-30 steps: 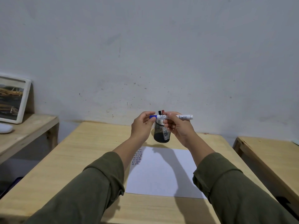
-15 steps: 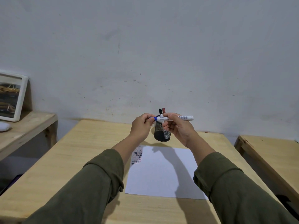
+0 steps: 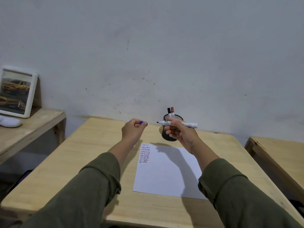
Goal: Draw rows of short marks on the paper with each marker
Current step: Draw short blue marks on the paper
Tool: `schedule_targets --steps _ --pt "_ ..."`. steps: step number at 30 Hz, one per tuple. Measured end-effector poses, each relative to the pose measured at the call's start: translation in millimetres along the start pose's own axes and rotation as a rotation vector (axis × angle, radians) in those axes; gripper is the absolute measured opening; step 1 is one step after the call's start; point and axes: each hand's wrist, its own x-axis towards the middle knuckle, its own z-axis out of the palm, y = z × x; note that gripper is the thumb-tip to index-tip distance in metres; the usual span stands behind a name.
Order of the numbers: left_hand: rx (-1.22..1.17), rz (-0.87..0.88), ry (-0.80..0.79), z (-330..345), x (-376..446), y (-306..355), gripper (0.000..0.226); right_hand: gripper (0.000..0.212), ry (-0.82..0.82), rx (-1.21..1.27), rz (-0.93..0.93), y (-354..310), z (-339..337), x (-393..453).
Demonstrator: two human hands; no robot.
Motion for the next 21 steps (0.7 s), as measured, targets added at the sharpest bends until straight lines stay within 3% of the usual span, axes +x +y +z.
schedule_targets --steps 8,11,15,21 --pt "0.102 -0.049 0.001 -23 -8 -39 0.02 0.006 0.078 -0.061 0.054 37 23 -6" --pt "0.139 -0.077 -0.01 -25 -16 -54 0.012 0.007 0.111 -0.049 0.072 49 28 -9" --pt "0.383 -0.034 -0.107 -28 -19 -70 0.011 0.011 0.099 -0.071 0.103 62 34 -12" --pt "0.47 -0.003 -0.176 -30 -25 -79 0.027 0.017 0.092 -0.1 0.162 73 41 -24"
